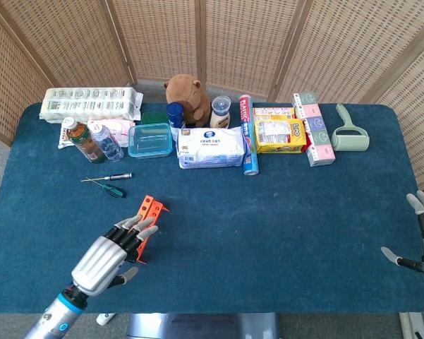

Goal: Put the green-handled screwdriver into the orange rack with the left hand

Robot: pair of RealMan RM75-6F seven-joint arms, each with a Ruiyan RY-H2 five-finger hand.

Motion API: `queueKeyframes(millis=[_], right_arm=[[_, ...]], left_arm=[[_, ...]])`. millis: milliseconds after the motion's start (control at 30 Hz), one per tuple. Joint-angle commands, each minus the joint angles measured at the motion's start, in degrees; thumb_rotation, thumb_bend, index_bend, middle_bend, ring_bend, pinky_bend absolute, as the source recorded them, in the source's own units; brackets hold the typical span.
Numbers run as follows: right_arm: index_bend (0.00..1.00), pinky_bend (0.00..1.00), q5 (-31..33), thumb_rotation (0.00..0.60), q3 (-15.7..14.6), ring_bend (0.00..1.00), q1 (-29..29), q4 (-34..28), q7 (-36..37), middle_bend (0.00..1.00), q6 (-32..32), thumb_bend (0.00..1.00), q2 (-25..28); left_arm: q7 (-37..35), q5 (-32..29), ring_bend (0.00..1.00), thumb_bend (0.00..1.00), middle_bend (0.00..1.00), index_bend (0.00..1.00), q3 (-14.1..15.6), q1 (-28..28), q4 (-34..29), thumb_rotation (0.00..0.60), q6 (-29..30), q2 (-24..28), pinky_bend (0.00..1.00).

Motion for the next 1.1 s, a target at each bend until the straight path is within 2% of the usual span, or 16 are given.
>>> queueKeyframes(millis=[33,267,500,700,1100], right_arm=[[0.03,0.0,0.1,0.6,0.1,0.0,0.0,0.0,0.2,0.0,0.0,0.09,0.1],[0.03,0.0,0.0,0.6,0.0,0.0,0.0,0.1,0.7,0.0,0.0,0.09,0.2],[0.03,0.0,0.1,0.6,0.1,0.0,0.0,0.1,0.8,0.0,-0.1,0.09,0.2],[0.03,0.0,0.1,0.6,0.0,0.0,0.0,0.1,0.7,0.0,-0.1,0.09,0.2],[0.03,0.0,0.2,0.6,0.0,0.0,0.1,0.0,-0.1,0.0,-0.3,0.09,0.0]], left_arm=[[4.9,-3.4,0.02,0.23,0.0,0.0,-1.2,-0.7,0.0,0.6,-1.2,-3.2,0.15],[9.5,-7.1,0.02,0.23,0.0,0.0,-2.4,-1.6,0.5,0.6,-1.3,-6.2,0.15],[11.7,-8.4,0.02,0.24,0.0,0.0,-2.7,-1.7,0.0,0.6,0.1,-6.8,0.15],[10.3,-7.6,0.02,0.24,0.0,0.0,-3.3,-0.7,-1.5,0.6,4.0,-3.8,0.15],[3.8,-6.4,0.02,0.24,0.0,0.0,-4.1,-0.5,-2.7,0.6,7.3,1.1,0.15]])
